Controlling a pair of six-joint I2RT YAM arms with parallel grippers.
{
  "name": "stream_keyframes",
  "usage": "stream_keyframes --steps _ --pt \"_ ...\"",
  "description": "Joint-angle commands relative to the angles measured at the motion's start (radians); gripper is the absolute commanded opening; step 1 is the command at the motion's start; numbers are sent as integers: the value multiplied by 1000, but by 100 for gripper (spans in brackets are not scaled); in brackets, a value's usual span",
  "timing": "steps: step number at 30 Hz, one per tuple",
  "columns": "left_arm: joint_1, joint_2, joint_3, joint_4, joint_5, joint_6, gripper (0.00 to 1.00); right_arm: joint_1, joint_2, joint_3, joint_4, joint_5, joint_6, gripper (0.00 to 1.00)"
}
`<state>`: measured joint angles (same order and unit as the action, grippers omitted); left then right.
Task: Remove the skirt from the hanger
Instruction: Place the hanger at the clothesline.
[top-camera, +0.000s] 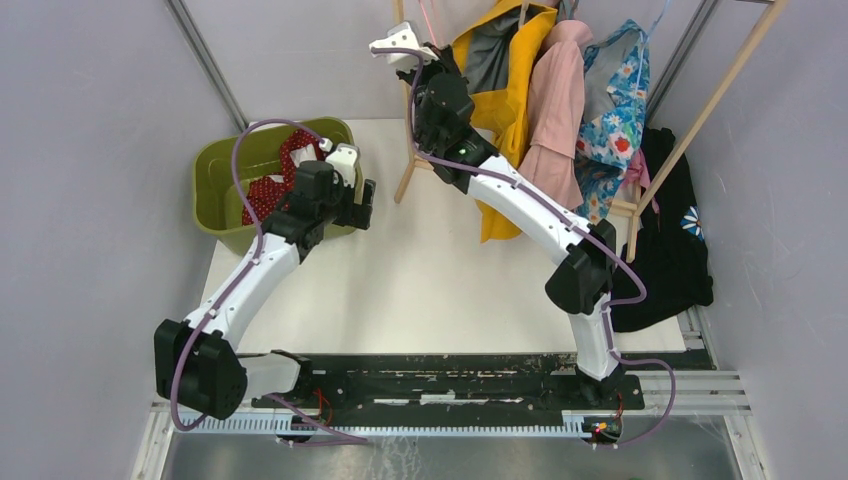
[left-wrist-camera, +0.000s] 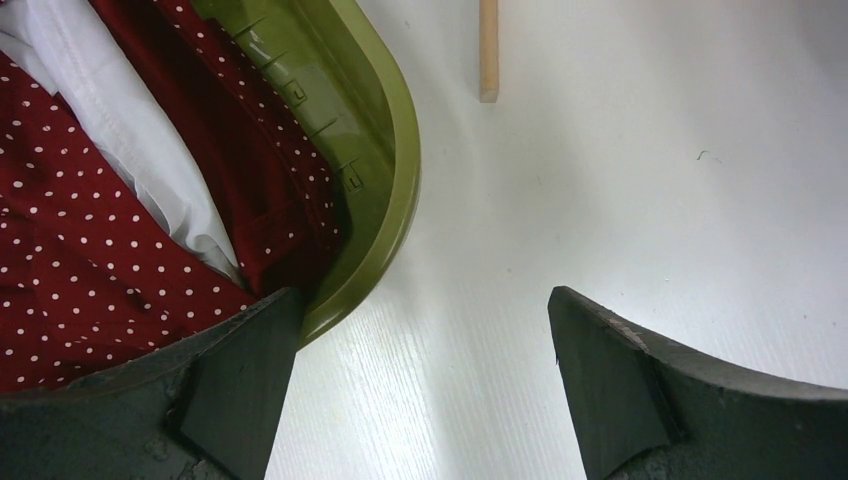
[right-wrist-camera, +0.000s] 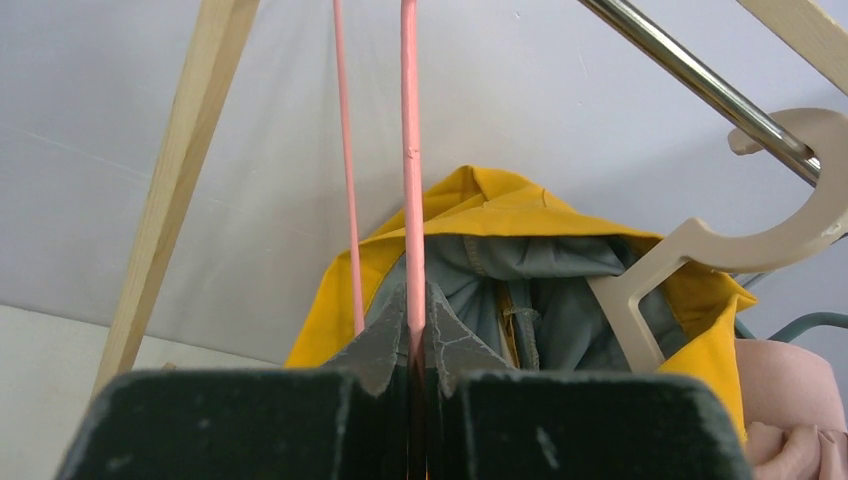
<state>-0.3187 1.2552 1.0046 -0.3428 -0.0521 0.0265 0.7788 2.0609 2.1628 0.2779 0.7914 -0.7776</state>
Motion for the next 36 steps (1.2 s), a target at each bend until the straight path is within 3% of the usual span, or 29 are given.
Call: stream_keyframes --steps 1,21,30,36 --pt "-6 -41 -6 19 -9 25 99 -10 -48 -15 54 20 -28 1" --pt "-19 -33 -9 14 -24 36 99 -112 53 36 77 57 -81 1" --pt "-19 -18 -14 16 -27 41 99 -166 100 85 3 59 0 1" --pt "-19 0 -19 18 -26 39 99 -170 110 100 -174 47 177 1"
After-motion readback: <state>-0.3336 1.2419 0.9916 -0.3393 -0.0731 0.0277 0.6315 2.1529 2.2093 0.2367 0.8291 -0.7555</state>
